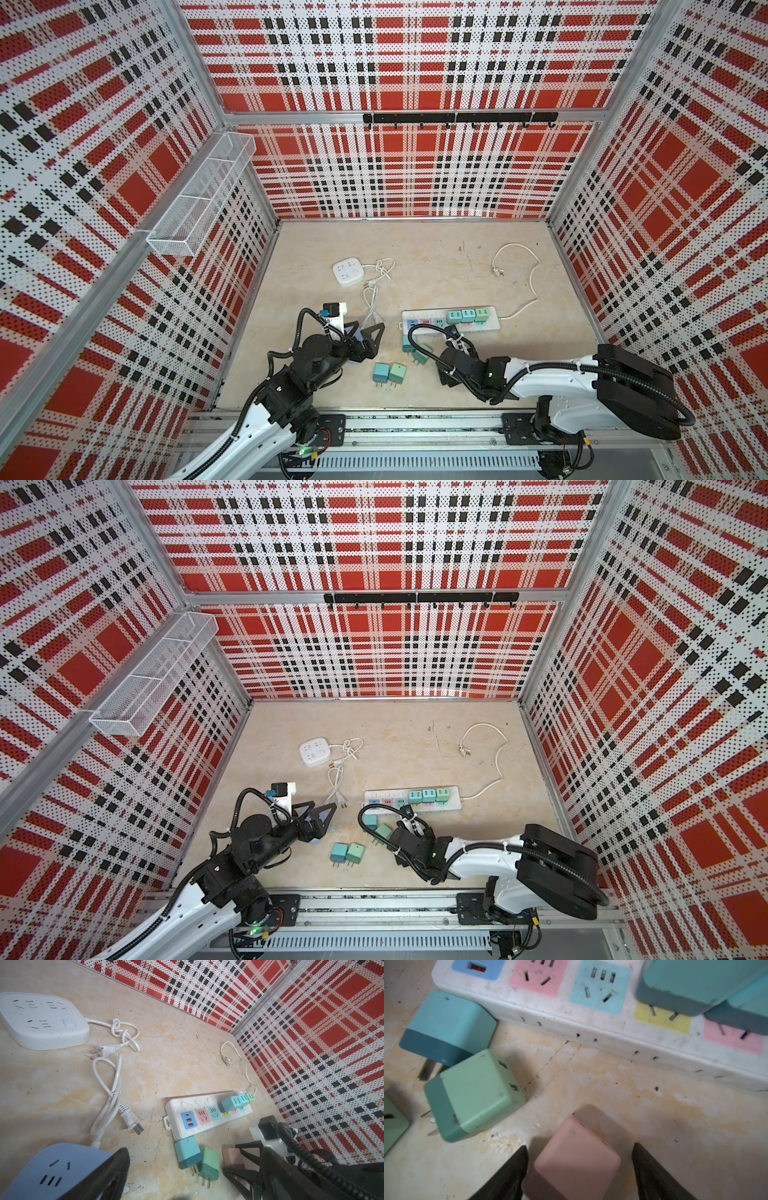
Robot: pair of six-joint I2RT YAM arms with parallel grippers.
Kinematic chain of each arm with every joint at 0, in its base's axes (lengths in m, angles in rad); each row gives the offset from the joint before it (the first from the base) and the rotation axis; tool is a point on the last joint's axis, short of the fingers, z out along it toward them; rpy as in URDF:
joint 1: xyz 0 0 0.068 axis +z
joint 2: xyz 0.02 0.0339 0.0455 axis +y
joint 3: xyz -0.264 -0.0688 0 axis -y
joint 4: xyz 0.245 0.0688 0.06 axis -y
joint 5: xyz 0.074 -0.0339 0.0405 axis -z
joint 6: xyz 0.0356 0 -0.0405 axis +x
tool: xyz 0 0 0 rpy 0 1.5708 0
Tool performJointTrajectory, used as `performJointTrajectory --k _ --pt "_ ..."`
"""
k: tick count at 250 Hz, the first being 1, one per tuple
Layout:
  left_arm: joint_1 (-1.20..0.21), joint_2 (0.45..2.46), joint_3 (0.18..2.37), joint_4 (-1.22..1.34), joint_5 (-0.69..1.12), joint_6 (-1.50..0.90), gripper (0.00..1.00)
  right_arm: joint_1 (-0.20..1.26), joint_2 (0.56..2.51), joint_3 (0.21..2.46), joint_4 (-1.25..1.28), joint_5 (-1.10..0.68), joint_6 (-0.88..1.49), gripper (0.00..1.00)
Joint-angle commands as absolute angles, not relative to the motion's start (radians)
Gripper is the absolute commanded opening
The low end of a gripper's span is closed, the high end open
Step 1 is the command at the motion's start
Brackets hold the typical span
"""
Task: Insert plugs into power strip
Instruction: Pick up the plug from the bottom-center of the table.
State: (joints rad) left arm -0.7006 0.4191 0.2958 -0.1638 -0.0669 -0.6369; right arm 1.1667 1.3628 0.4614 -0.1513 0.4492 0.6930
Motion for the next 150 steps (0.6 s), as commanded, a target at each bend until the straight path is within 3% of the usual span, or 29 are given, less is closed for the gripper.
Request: performJointTrajectory --k 1,58,98,125,150 --pt "-0.695 0.424 0.285 -0.13 -0.069 -0.634 0.99 1.173 1.355 0.453 -0.13 0.437 0.71 0.74" --pt "-0.696 0.433 0.284 -0.121 -0.072 -0.64 0.99 1.177 1.358 0.445 -0.135 0.443 0.729 0.64" --pt "-0.695 0.427 0.282 -0.121 -0.07 -0.643 0.99 1.186 1.352 0.439 -0.129 0.454 0.741 0.63" --pt "-0.694 0.423 0.281 -0.121 -0.071 -0.644 0.99 1.195 1.367 0.447 -0.112 0.456 0.74 0.75" --pt "-0.694 0.422 0.281 -0.121 -0.068 -0.645 0.99 1.201 1.395 0.466 -0.131 0.482 0.752 0.8"
